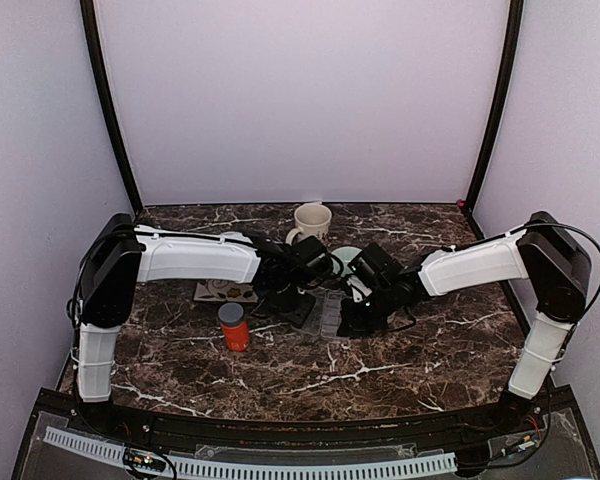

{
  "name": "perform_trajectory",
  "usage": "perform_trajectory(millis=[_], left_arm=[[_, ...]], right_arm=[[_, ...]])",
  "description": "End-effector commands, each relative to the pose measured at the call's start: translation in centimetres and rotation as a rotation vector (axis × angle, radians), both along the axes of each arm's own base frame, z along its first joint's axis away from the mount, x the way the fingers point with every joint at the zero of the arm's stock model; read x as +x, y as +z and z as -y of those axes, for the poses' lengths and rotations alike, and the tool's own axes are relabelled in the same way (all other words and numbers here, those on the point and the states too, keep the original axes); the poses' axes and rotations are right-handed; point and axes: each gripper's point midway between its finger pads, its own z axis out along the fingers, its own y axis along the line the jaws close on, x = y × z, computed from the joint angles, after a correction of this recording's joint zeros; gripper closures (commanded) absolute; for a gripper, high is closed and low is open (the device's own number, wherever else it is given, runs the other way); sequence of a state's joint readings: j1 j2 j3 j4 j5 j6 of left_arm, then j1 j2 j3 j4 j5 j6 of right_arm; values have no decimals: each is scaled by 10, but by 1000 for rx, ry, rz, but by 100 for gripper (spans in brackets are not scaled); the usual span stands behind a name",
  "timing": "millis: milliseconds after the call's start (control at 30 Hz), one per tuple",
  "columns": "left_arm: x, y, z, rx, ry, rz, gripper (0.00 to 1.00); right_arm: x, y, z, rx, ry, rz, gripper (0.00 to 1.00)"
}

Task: Sort the pills into containers
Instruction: Adjust the lid of the pill container.

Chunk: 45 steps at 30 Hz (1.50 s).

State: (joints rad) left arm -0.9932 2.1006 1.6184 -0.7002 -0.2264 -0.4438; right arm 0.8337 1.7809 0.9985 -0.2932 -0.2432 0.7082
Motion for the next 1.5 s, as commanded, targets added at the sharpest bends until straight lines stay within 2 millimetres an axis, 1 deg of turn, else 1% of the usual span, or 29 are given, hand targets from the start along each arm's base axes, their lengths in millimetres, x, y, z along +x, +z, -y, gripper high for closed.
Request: perform_trajectory(millis=[0, 167, 633, 700, 833, 1033, 1133, 1467], left_arm=[[-7, -14, -5, 36, -13, -29, 50], [-13, -23, -9, 46, -4, -57, 50], [-18, -34, -11, 47, 12, -86, 51], [-17, -33, -11, 48, 13, -81, 51], [-13, -25, -9, 46, 14, -63, 51], [-8, -14, -7, 44, 13, -35, 51], [-6, -9, -8, 42, 16, -21, 51], [-1, 7, -8, 26, 27, 19, 50]], right_arm=[[-14, -11, 8, -46, 9, -40, 100], [-13, -10, 7, -42, 9, -38, 100], [-13, -7, 8, -44, 6, -31, 100], [-13, -4, 7, -45, 6, -22, 99], [-7, 6, 7, -51, 6, 9, 93], [3, 23, 5, -51, 3, 60, 80], [8, 32, 2, -46, 1, 85, 76], [19, 51, -5, -43, 19, 129, 73]])
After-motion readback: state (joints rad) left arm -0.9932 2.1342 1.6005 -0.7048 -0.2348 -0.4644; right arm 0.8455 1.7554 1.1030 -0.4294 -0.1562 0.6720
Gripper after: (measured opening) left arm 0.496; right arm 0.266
